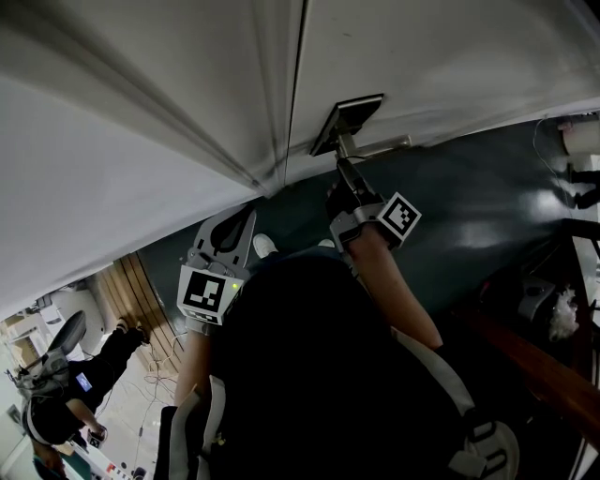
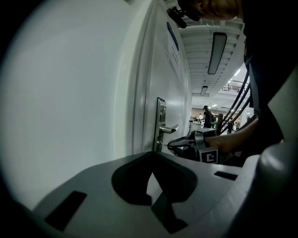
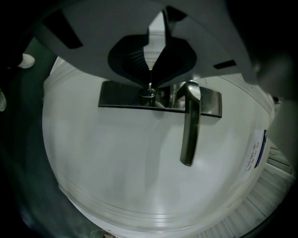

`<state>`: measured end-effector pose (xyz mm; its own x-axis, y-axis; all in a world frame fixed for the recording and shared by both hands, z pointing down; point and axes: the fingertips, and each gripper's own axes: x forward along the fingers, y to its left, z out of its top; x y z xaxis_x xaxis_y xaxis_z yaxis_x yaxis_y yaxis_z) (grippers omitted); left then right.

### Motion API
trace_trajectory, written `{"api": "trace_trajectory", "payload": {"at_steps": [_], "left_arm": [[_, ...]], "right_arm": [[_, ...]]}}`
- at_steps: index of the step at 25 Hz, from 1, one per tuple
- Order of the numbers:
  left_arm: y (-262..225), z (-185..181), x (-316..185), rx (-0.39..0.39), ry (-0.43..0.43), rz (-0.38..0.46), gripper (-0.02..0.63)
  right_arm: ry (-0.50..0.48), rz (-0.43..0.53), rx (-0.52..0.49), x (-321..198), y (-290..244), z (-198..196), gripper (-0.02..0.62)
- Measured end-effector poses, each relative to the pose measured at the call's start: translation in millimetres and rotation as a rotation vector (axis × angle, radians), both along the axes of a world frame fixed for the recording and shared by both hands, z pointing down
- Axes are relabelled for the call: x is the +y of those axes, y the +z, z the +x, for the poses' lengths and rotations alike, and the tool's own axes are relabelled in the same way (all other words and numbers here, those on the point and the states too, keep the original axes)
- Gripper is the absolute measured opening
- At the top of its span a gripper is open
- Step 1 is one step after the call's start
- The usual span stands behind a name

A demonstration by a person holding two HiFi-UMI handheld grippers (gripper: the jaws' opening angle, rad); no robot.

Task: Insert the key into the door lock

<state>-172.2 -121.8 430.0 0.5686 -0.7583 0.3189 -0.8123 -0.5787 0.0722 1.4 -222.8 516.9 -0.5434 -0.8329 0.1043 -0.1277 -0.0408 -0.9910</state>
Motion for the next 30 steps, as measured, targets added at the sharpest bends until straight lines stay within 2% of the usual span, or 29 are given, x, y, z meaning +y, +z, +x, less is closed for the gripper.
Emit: {"api": "trace_trajectory", "payload": {"at_steps": [14, 26, 30], "left_arm": [[0.7, 8.7, -2.1, 0.002, -0.015, -0.004, 0.008], [-1.8, 37.9, -5.8, 0.03, 0.041, -0.003, 0.008], [-1.6, 55.2, -7.7, 0.04, 0.082, -0.001, 0.008]], "right_arm": [[-0.035, 0.004, 0.018, -14.5, 1.4, -6.3, 0.032], [-0.089, 0.005, 0.087, 10.8, -3.1, 6.2, 0.032], [-0.084, 0.03, 0.163, 21.7, -9.2, 25.0, 0.032]]}}
